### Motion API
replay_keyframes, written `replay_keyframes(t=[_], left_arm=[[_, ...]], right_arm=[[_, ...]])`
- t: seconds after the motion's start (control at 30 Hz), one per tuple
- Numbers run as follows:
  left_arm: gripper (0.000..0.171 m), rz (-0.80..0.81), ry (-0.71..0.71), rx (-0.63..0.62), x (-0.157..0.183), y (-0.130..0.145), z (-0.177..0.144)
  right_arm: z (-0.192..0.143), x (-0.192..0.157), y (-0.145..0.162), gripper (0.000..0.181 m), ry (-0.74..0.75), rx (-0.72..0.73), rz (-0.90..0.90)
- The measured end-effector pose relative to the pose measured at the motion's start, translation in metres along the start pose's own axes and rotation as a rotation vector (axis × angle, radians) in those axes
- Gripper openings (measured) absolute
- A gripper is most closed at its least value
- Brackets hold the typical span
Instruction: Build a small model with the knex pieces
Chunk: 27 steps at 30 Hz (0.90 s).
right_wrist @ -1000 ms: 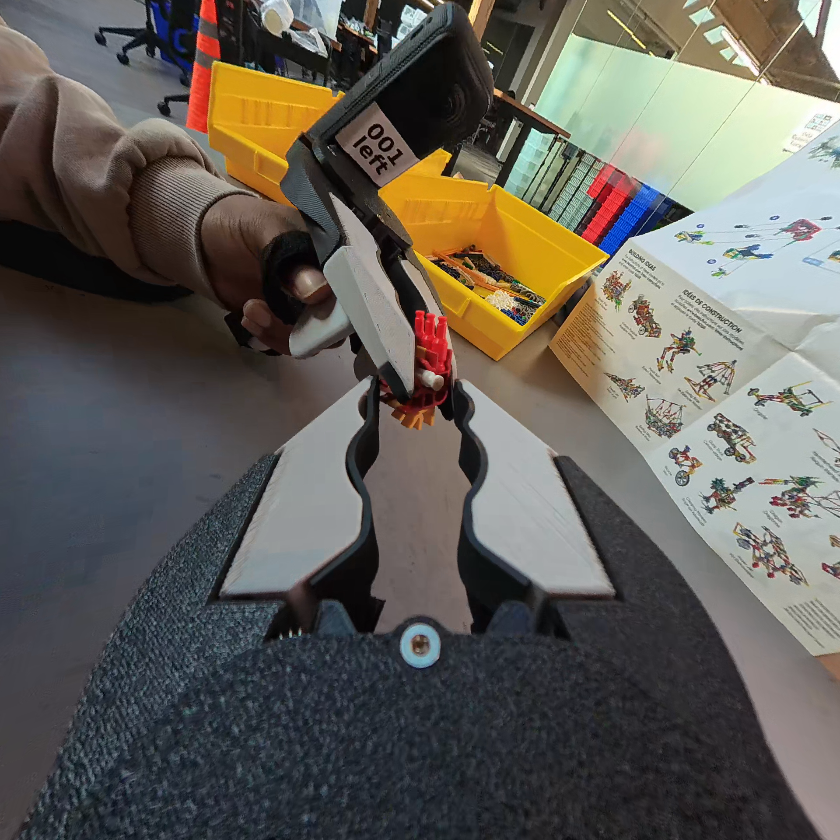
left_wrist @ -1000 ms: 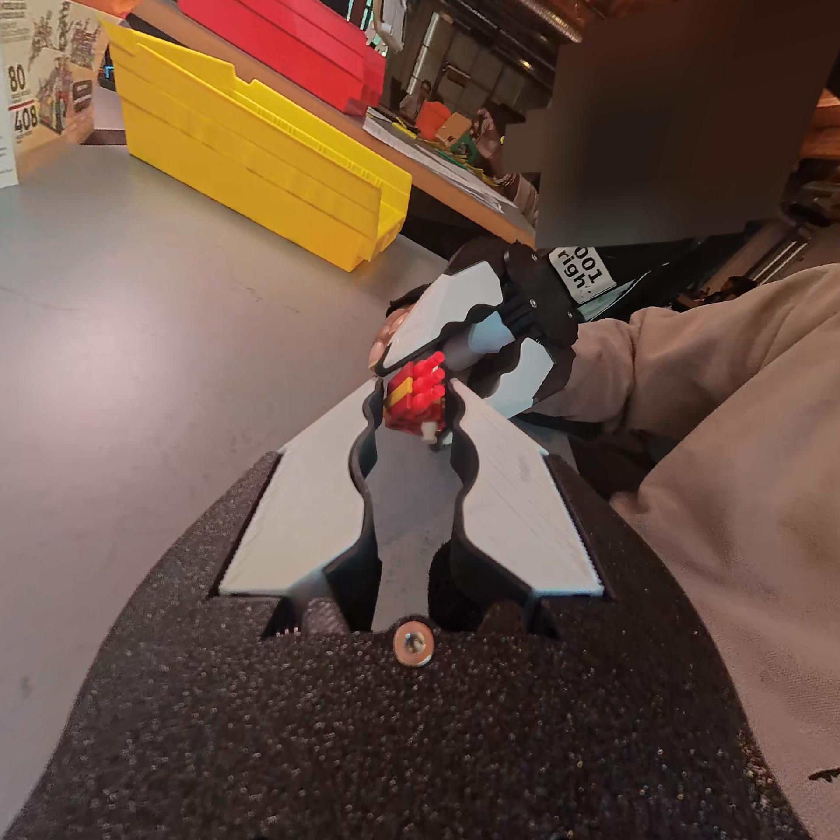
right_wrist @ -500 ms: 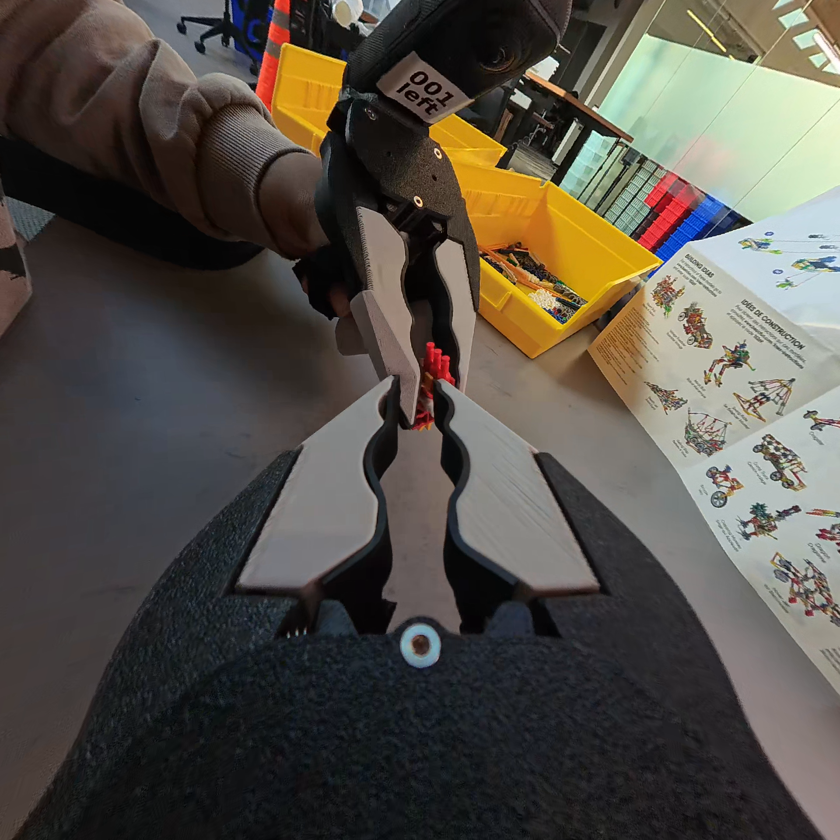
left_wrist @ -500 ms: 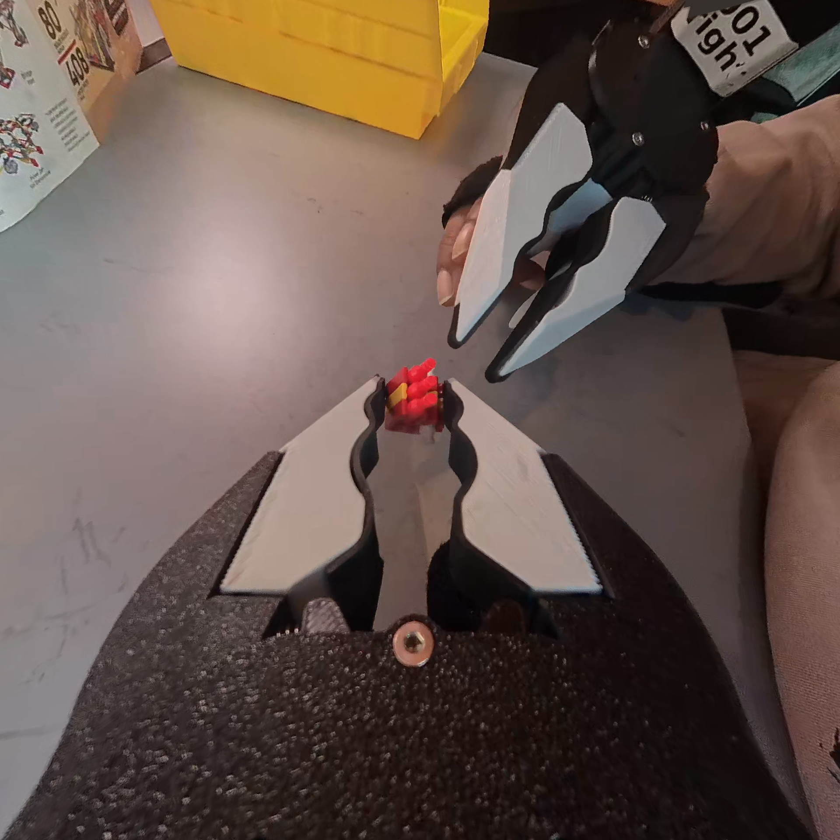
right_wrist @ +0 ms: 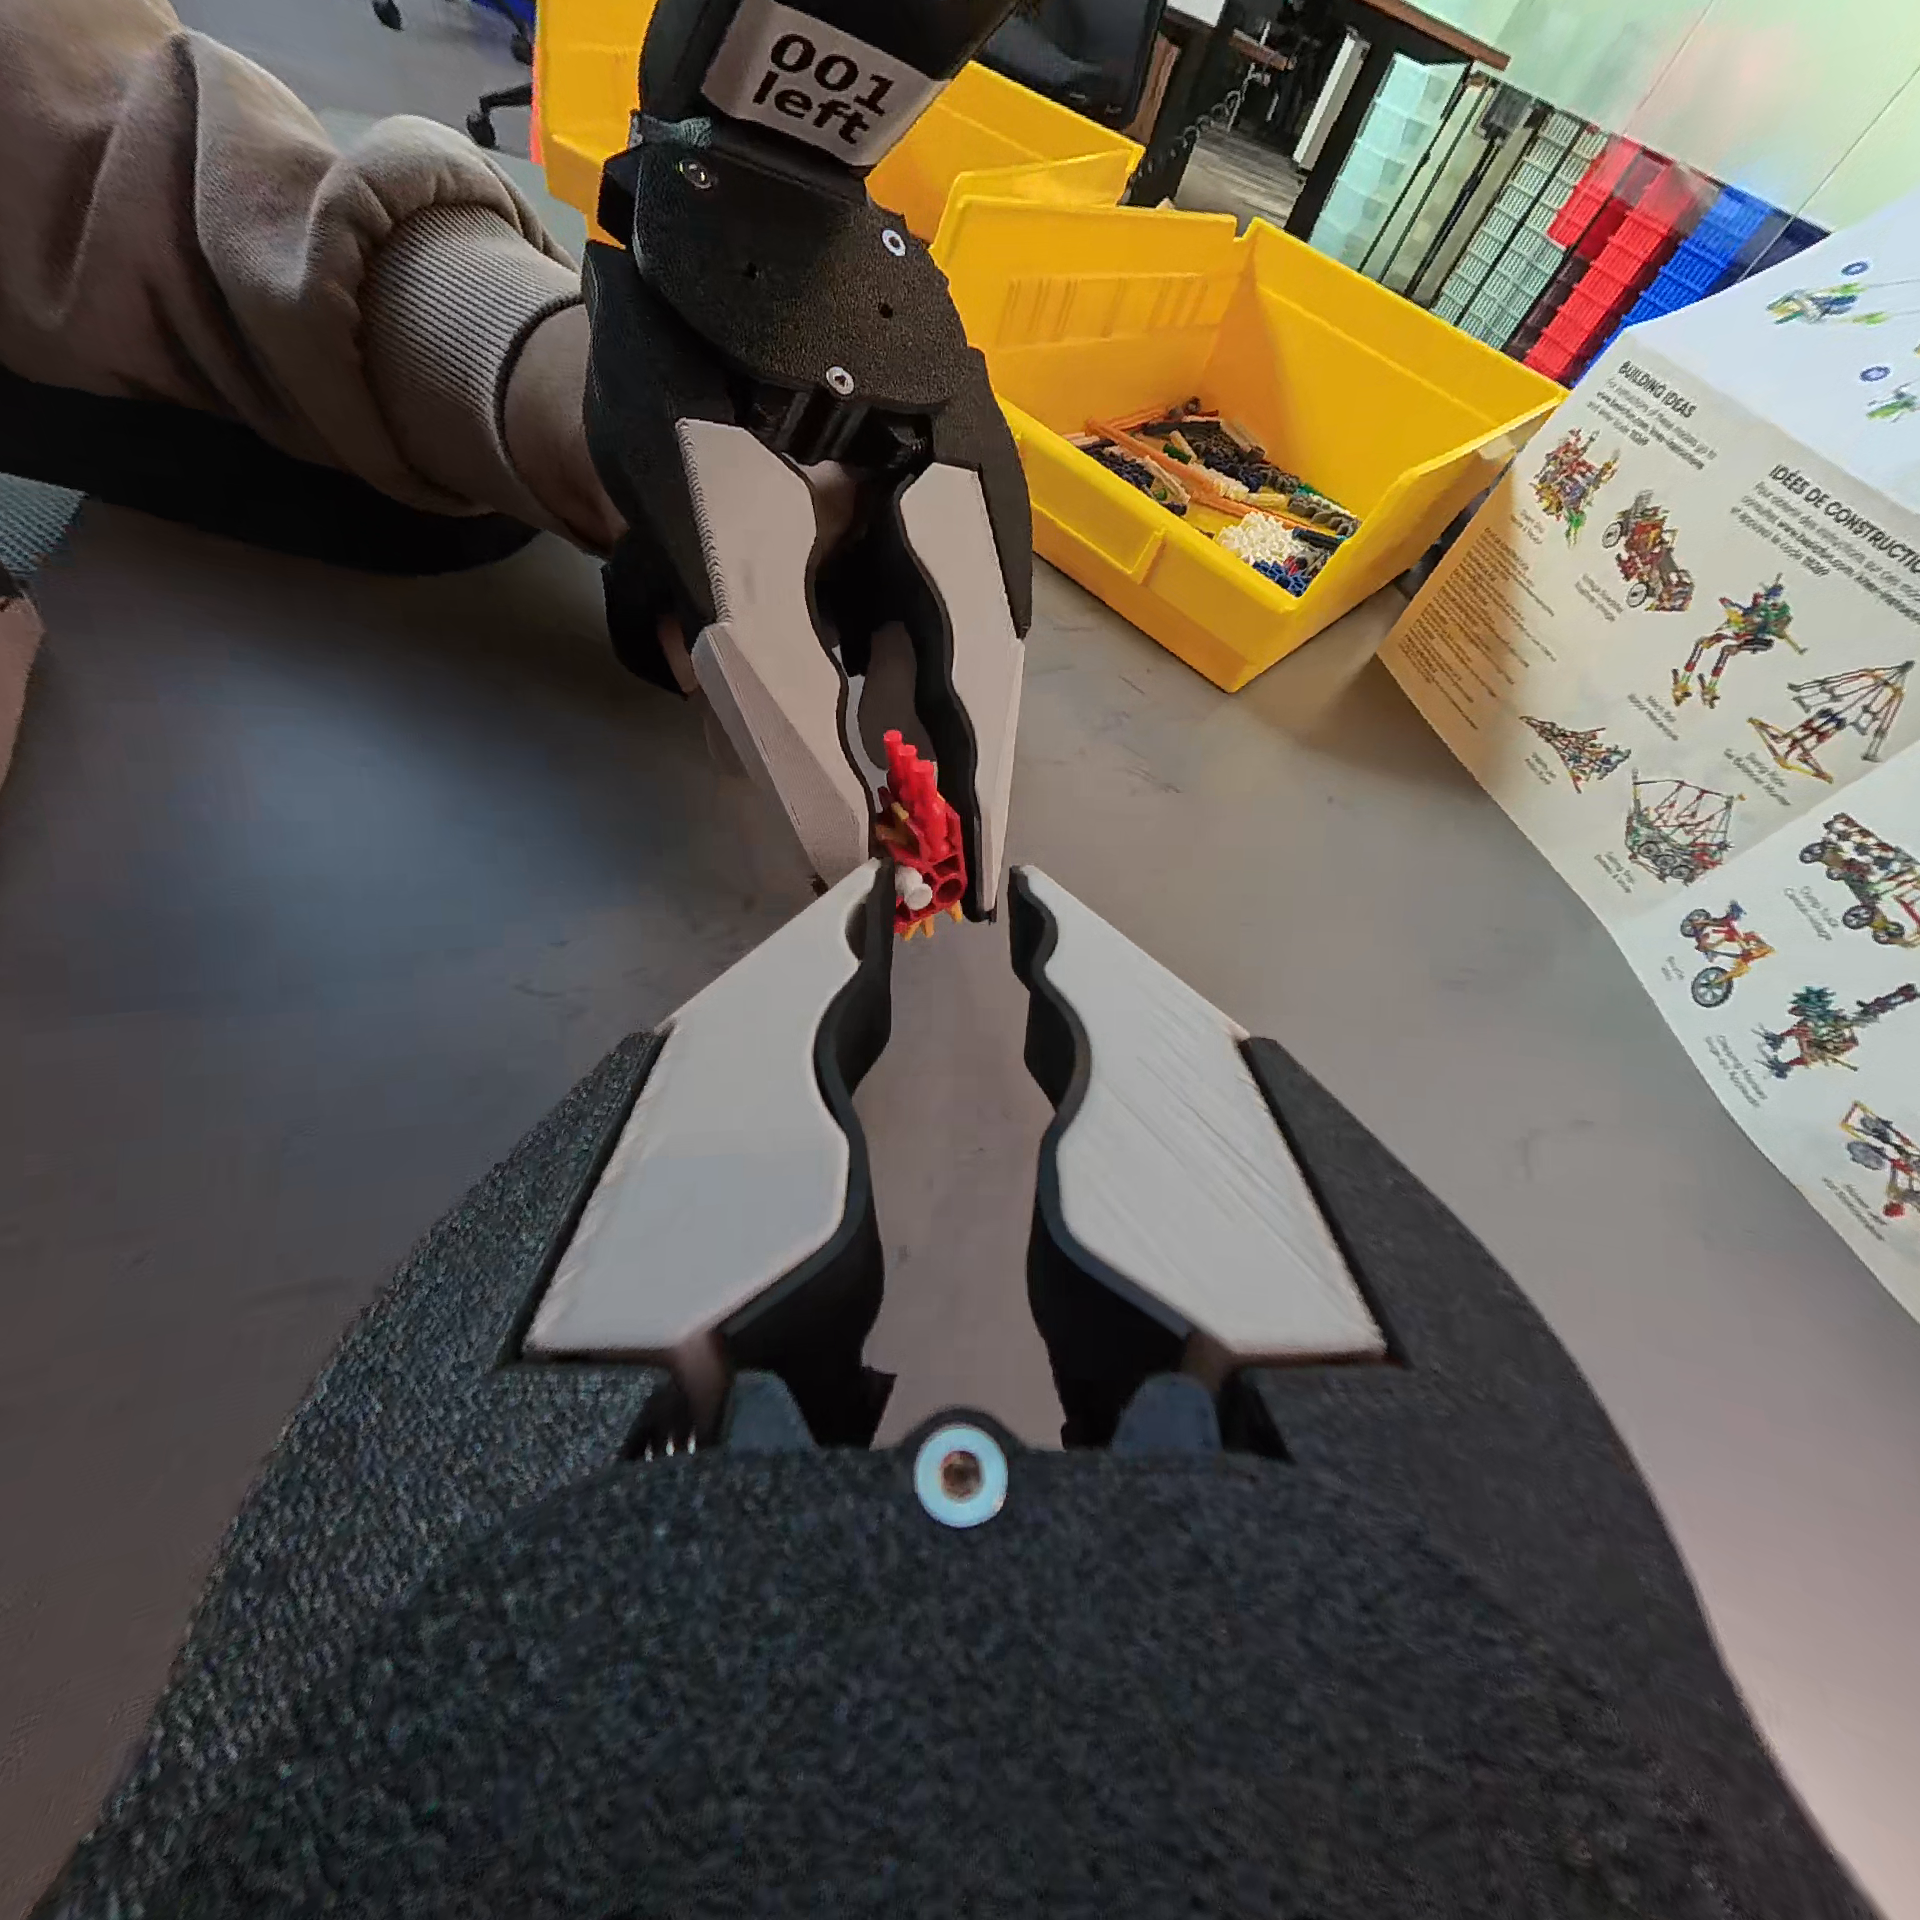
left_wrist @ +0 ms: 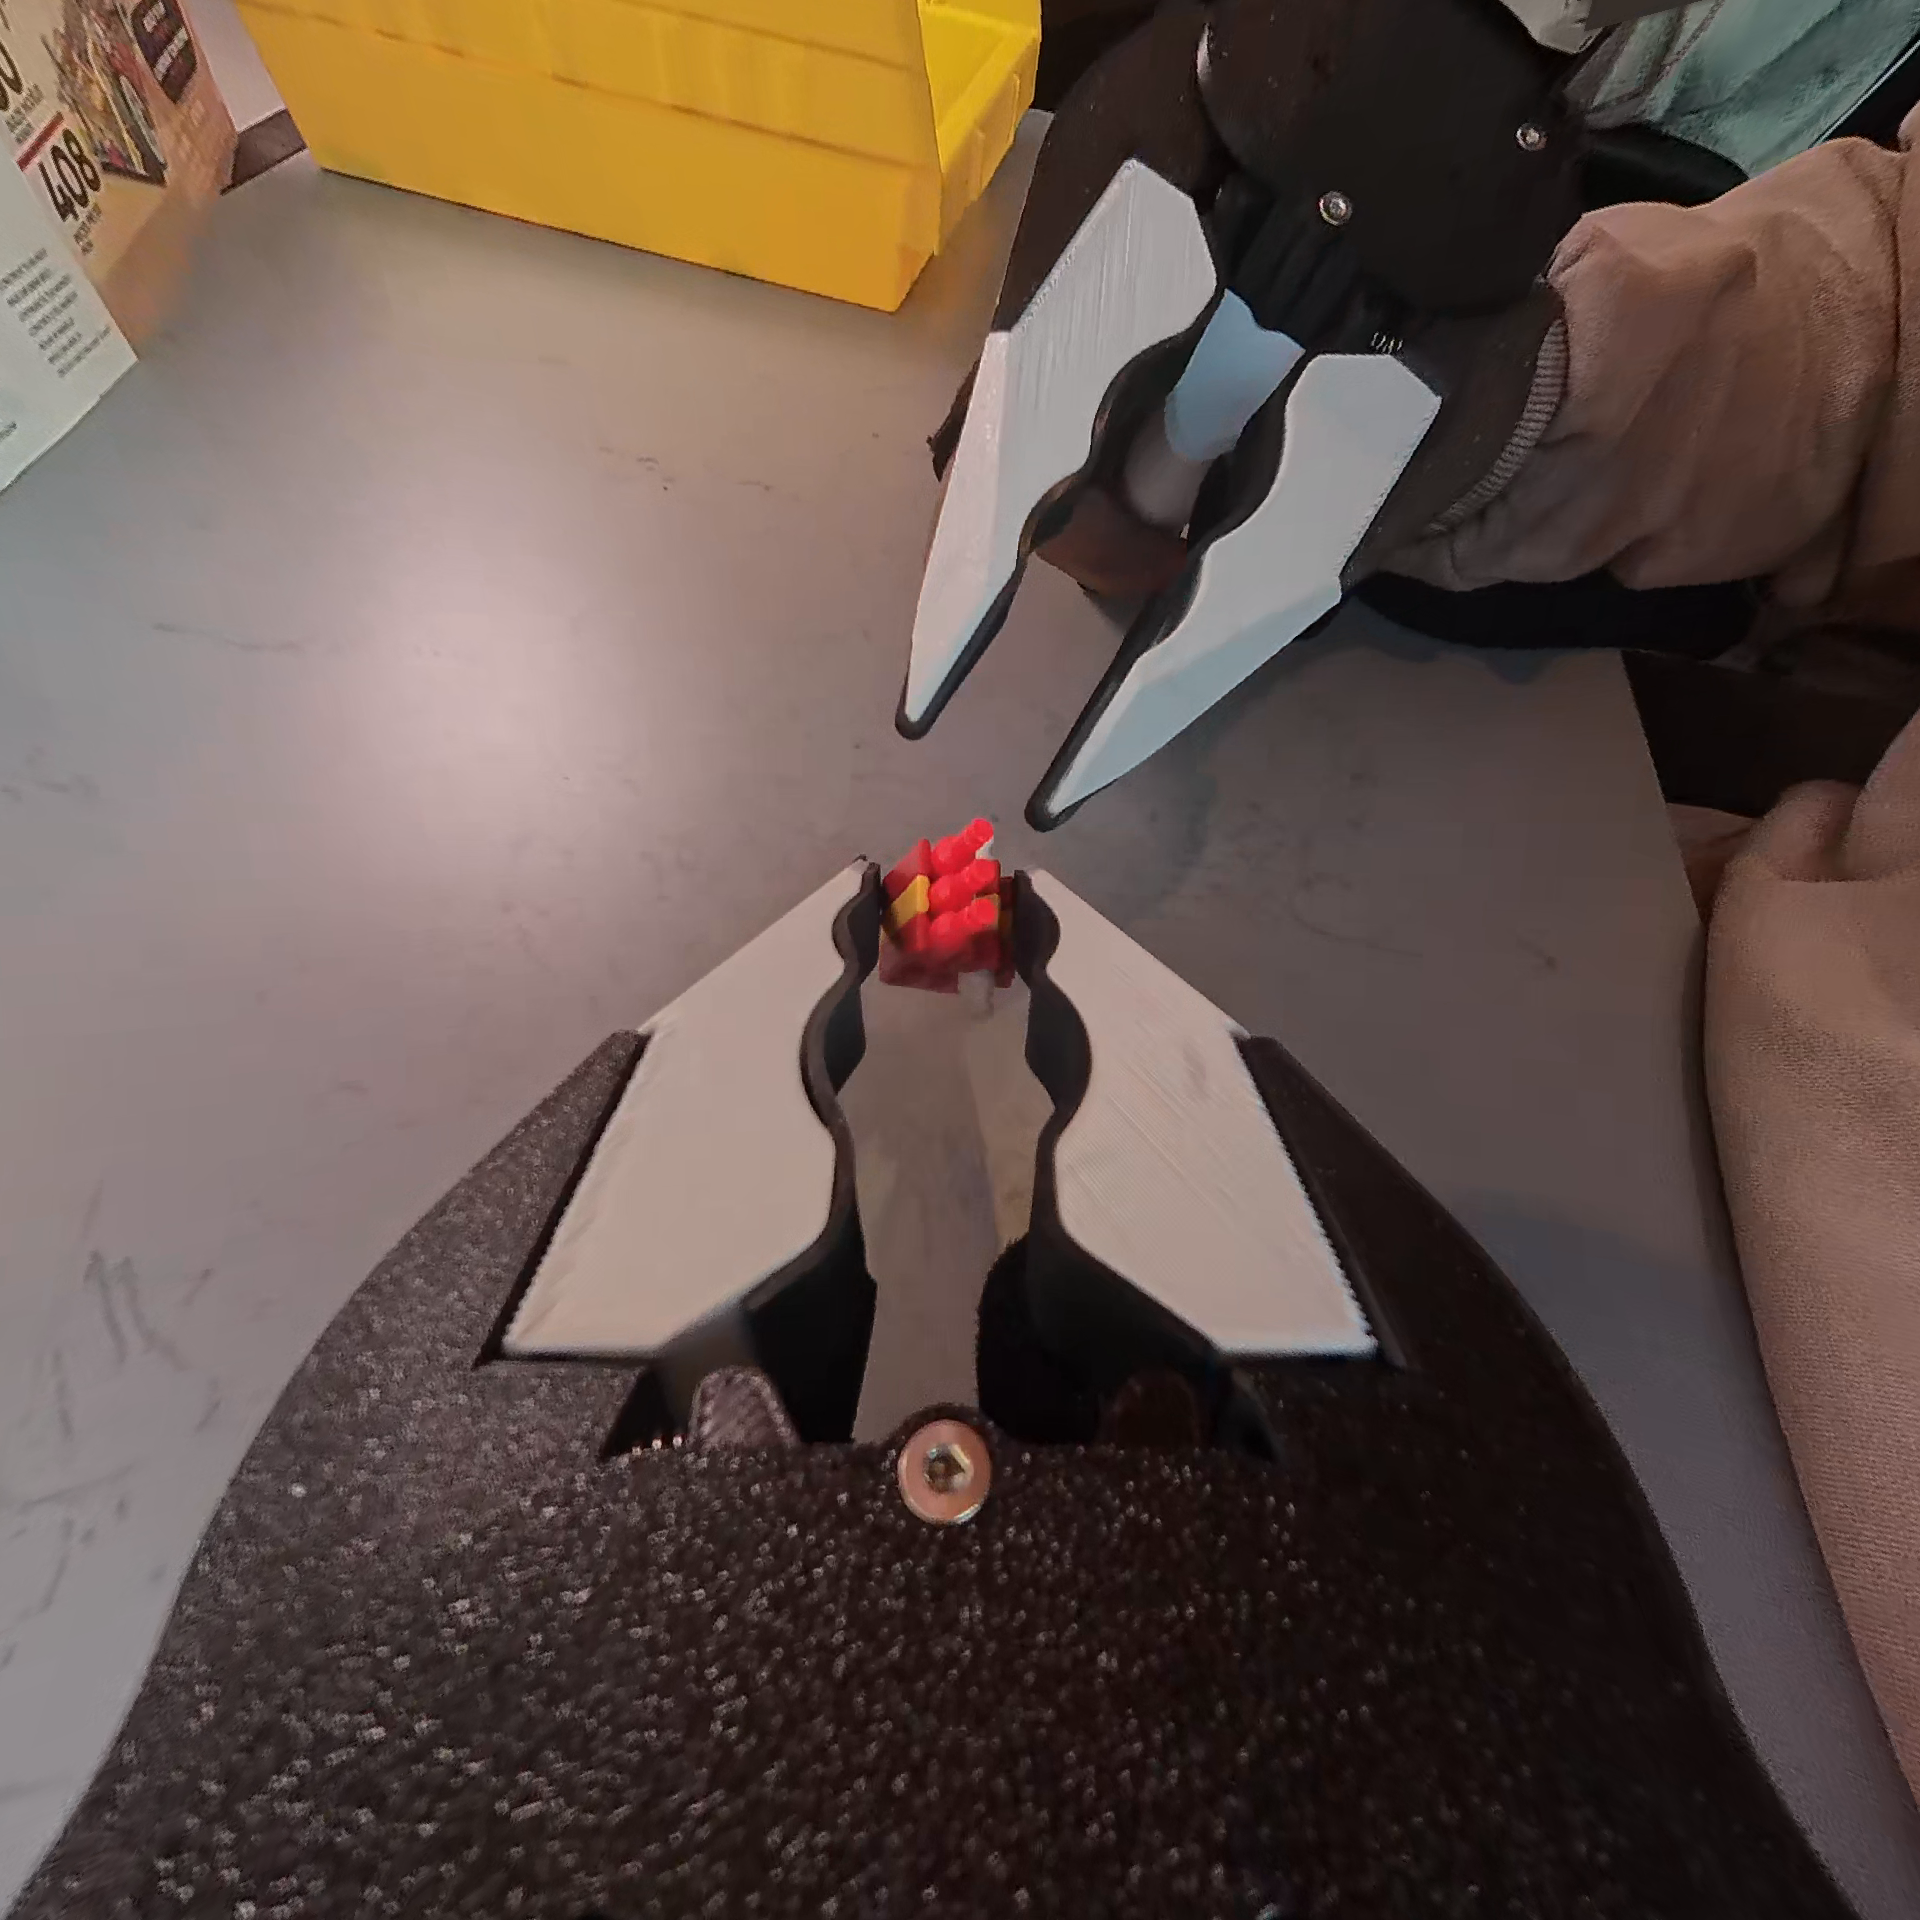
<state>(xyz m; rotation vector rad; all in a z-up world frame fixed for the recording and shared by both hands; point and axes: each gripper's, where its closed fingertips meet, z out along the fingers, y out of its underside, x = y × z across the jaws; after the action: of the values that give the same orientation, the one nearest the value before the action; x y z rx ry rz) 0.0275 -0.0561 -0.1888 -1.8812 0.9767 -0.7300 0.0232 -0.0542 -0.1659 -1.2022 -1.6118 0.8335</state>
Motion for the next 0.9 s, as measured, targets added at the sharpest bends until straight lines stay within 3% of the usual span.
replay_keyframes(t=[0.33,0.9], left_arm=[[0.024,0.173,-0.074,-0.088,0.005,0.008,-0.002],[0.025,0.230,-0.022,-0.153,0.019,0.021,0.006]], right_arm=[[0.012,-0.018,-0.009,0.009,-0.075,0.012,-0.062],[0.012,-0.032,0.005,0.003,-0.154,-0.050,-0.106]])
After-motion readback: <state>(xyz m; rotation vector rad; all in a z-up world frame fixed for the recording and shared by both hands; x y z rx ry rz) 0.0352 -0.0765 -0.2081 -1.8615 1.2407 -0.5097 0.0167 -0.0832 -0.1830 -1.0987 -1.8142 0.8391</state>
